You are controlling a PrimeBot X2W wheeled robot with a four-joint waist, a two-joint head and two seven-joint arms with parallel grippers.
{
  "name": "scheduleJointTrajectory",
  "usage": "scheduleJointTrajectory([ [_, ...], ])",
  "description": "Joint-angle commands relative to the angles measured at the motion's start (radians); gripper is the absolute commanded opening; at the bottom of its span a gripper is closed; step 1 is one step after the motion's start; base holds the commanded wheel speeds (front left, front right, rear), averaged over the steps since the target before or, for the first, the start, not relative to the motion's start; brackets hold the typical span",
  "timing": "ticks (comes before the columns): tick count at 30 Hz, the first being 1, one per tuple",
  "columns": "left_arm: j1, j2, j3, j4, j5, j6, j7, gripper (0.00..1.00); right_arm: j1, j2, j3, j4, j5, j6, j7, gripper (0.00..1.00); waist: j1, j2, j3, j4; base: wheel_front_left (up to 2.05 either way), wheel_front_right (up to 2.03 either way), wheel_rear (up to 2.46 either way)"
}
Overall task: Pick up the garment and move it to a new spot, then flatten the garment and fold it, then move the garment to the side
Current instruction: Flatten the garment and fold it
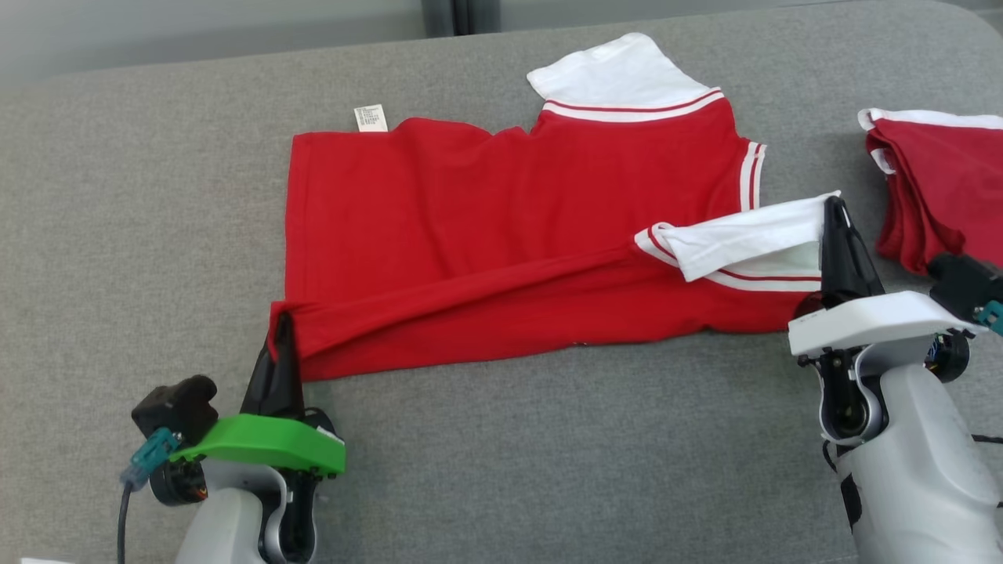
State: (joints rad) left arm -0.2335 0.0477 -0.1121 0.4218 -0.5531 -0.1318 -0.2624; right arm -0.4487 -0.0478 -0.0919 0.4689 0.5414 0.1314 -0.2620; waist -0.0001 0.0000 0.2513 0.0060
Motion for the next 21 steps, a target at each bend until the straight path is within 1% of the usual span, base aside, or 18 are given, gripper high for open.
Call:
scheduleJointTrajectory([
  [1,-0.032,0.006,-0.004,0.009,0.009,0.002,-0.003,0.00,-0.024,-0.006,-0.008,0.019,-0.017,-0.002,-0.004,0.00,0.0001,0.0000,0.025,0.009,0.00,0.00,0.00],
  [12,-0.121,0.007,0.007,0.065,0.036,0.002,-0.003,0.00,-0.117,-0.006,-0.019,0.085,-0.077,-0.002,-0.004,0.00,0.0001,0.0000,0.063,0.009,0.00,0.00,0.00],
  [13,-0.126,0.006,0.011,0.066,0.037,0.002,-0.003,0.14,-0.121,-0.006,-0.021,0.088,-0.080,-0.002,-0.004,0.00,0.0001,0.0000,0.066,0.010,0.00,0.00,0.00],
  [14,-0.128,0.006,0.012,0.065,0.036,0.002,-0.003,0.55,-0.123,-0.006,-0.025,0.089,-0.090,-0.002,-0.004,0.37,0.0001,0.0000,0.068,0.010,0.00,0.00,0.00],
  [15,-0.130,0.006,0.013,0.061,0.034,0.002,-0.003,1.00,-0.124,-0.006,-0.027,0.085,-0.100,-0.002,-0.004,1.00,0.0001,0.0000,0.070,0.011,0.00,0.00,0.00],
  [18,-0.125,0.007,0.032,0.045,0.041,0.002,-0.003,1.00,-0.104,-0.006,-0.037,0.059,-0.147,-0.002,-0.004,1.00,0.0001,0.0000,0.073,0.013,0.00,0.00,0.00],
  [20,-0.097,0.006,0.044,0.035,0.048,0.002,-0.003,1.00,-0.068,-0.005,-0.043,0.027,-0.245,-0.002,-0.004,1.00,0.0001,0.0000,0.074,0.013,0.00,0.00,0.00],
  [21,-0.086,0.006,0.051,0.032,0.051,0.002,-0.003,1.00,-0.055,-0.005,-0.041,0.015,-0.270,-0.002,-0.003,1.00,0.0001,0.0000,0.074,0.013,0.00,0.00,0.00],
])
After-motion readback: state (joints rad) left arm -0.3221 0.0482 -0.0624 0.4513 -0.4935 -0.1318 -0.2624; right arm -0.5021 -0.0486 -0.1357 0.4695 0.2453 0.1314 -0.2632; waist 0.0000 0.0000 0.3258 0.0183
